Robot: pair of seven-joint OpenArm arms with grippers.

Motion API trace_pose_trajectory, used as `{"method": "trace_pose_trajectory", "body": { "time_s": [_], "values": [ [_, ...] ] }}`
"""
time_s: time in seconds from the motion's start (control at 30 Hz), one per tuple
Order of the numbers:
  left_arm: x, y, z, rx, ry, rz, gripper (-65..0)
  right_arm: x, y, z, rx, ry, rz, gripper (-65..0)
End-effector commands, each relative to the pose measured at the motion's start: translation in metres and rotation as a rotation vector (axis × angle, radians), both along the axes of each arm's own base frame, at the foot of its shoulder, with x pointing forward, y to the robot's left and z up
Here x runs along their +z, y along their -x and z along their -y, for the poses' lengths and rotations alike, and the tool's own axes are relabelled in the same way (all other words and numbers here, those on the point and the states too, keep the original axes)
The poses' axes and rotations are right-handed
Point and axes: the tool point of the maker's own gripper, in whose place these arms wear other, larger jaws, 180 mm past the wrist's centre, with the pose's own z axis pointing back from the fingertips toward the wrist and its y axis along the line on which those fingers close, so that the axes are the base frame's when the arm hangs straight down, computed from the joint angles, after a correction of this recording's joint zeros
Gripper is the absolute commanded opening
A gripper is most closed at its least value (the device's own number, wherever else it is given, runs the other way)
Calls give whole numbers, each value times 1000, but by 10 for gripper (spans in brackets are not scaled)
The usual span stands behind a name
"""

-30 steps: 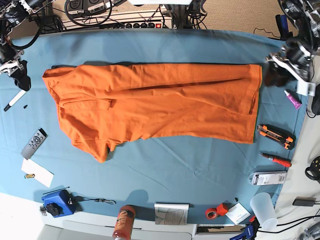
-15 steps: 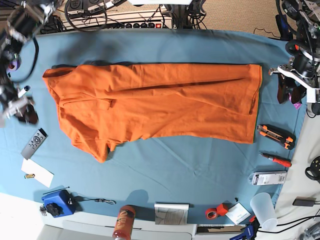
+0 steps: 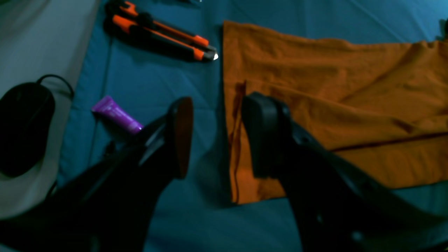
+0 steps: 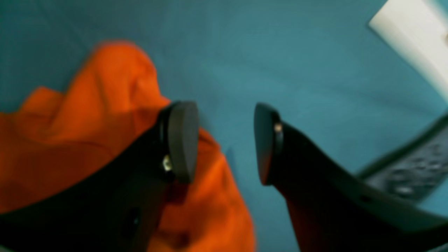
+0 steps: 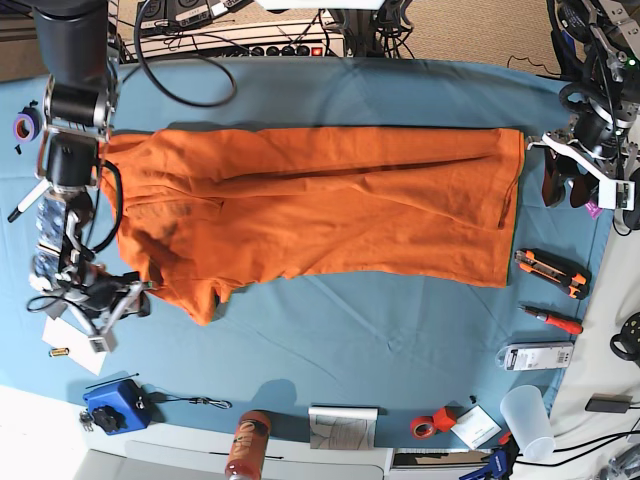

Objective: Layout the t-shirt on the table in an organized manner, then fold the t-shirt properly
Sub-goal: 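Grasp the shirt's hem end with the right gripper and tuck it inward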

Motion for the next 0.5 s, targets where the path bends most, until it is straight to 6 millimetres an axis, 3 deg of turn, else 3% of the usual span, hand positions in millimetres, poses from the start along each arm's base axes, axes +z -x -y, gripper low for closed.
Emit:
{"method": "trace_pose_trajectory", "body": {
  "time_s": [0.0, 0.2, 0.27, 0.37, 0.47],
  "values": [
    [12, -4, -1, -6, -8, 46, -377, 20, -16, -2, 9, -14, 60, -388],
    [11, -4, 0, -6, -8, 45, -377, -24, 1, -21, 15, -15, -46, -403],
    [11, -4, -1, -6, -9, 45, -377, -35, 10, -21, 15, -15, -71, -480],
    [11, -4, -1, -6, -9, 45, -377, -47, 24, -18, 14, 0, -148, -649],
    [12, -4, -1, -6, -9, 45, -377, -44, 29, -15, 12, 23, -191, -650]
  ]
}}
